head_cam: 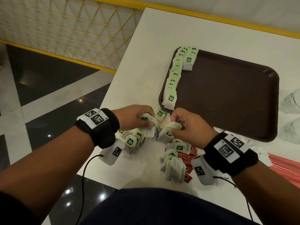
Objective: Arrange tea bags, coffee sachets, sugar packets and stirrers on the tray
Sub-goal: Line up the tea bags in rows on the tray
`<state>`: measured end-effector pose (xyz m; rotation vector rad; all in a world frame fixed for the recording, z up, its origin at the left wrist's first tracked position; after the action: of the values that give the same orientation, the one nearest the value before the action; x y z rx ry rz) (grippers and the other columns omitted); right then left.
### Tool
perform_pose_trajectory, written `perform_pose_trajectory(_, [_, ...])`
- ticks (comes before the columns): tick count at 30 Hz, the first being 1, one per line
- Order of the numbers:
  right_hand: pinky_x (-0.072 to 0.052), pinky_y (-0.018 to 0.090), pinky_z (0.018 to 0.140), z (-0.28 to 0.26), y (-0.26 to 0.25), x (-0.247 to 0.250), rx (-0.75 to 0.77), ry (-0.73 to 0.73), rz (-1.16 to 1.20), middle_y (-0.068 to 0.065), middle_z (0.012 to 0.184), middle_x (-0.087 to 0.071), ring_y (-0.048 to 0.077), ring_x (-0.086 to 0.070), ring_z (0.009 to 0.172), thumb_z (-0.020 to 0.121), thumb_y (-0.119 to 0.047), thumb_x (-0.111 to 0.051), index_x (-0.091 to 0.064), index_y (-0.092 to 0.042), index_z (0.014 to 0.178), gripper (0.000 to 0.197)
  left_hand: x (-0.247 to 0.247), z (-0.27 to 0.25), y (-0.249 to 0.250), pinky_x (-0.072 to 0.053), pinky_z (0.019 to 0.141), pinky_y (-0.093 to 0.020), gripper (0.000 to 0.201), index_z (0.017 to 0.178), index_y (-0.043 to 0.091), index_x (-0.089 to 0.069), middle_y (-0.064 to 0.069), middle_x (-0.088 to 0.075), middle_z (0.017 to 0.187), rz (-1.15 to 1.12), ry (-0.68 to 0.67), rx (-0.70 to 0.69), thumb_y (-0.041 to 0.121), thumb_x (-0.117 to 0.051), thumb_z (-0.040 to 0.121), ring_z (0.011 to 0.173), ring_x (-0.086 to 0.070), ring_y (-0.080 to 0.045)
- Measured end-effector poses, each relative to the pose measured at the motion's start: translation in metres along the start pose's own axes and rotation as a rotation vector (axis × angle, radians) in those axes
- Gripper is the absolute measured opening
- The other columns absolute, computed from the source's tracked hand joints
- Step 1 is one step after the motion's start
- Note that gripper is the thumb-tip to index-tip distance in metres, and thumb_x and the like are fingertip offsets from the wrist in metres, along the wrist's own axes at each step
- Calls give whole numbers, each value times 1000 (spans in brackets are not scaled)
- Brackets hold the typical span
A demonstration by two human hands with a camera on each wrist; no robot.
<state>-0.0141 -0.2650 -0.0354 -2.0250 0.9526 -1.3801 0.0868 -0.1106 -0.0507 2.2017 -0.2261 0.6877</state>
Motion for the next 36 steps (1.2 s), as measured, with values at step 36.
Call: perform_pose_trajectory(36, [-57,29,66,53,-12,51,59,184,727,8,98,-74,14,-68,81,83,1,-71,-62,-4,107,26,20,49,38,-55,63,-30,24,109,15,-66,-8,-71,93,-1085,170,58,29,-48,101,81,-66,-21])
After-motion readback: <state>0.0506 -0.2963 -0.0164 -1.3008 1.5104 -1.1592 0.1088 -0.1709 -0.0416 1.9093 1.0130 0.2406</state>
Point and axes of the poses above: each hand's wrist, its own z-axis towards the middle knuckle, its own x-axis out of the back of the hand, y = z × x, the point moved 6 cm from there along z, towards the middle knuckle
